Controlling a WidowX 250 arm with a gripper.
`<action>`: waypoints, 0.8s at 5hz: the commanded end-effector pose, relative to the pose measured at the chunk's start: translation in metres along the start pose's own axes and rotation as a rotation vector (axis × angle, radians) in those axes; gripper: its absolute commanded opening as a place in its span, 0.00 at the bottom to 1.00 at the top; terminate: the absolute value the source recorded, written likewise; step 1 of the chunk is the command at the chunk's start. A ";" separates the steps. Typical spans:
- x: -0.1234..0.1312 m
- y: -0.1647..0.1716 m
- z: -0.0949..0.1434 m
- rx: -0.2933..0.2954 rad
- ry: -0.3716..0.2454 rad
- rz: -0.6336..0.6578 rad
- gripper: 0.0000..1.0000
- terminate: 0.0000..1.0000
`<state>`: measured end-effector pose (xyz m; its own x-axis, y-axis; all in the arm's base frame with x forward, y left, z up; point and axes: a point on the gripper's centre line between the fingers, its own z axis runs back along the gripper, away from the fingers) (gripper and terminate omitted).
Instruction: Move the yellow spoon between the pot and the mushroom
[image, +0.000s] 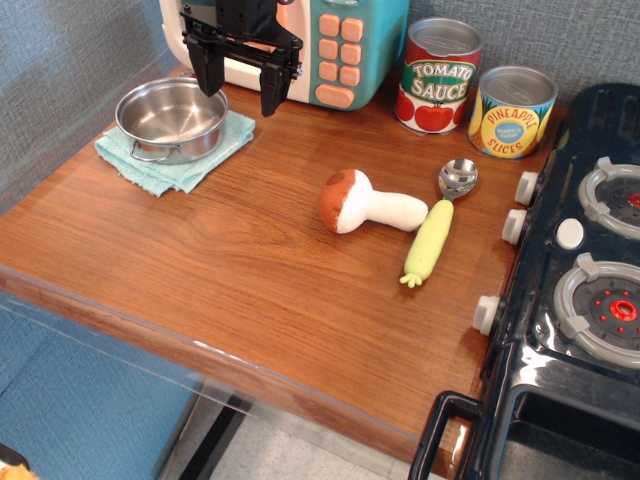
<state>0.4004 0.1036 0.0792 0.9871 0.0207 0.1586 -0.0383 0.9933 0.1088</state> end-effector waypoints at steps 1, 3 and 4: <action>0.000 0.000 0.000 0.000 0.000 0.000 1.00 0.00; -0.014 -0.038 0.029 -0.078 -0.036 0.012 1.00 0.00; -0.033 -0.081 0.043 -0.083 -0.050 -0.020 1.00 0.00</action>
<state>0.3599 0.0146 0.0822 0.9908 -0.0002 0.1355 -0.0034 0.9997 0.0261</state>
